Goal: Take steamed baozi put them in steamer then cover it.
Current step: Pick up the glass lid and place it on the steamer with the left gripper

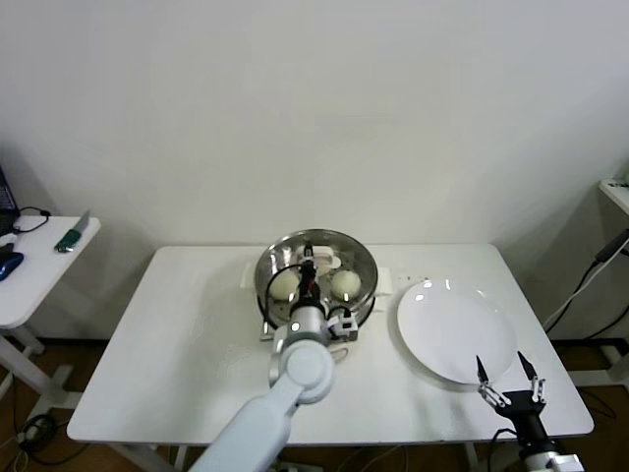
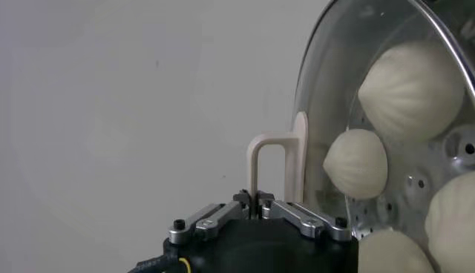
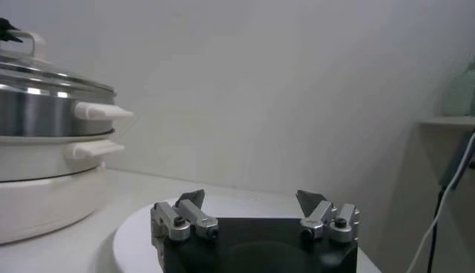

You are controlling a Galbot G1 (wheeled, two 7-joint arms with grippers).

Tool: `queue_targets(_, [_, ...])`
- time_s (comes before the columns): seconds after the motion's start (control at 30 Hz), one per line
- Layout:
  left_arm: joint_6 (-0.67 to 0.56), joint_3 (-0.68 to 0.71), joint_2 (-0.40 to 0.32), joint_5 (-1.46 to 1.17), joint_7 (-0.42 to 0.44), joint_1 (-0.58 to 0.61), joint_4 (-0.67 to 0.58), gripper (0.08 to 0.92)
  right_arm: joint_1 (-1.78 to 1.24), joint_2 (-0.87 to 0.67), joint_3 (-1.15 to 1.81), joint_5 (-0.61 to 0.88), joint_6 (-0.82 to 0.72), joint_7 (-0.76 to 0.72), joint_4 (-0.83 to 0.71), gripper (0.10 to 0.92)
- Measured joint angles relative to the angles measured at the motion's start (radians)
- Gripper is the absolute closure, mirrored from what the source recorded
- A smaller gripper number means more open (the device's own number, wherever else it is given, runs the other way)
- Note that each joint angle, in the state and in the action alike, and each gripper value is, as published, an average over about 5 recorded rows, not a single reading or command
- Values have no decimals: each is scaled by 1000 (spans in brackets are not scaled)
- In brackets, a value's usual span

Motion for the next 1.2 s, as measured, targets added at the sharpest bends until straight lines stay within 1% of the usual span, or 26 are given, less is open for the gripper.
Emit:
queue_targets(1.07, [1, -3, -14, -16, -51, 13, 34, 861, 3, 13, -3, -21, 15, -3, -5, 203])
queue_targets(1.13, [1, 0, -15, -21, -50, 13, 33, 843, 3, 14, -4, -22, 15, -4, -5, 203])
queue_targets(1.2, [2, 2, -15, -28, -48, 13, 31, 799, 3, 16, -4, -23, 14, -5, -4, 203])
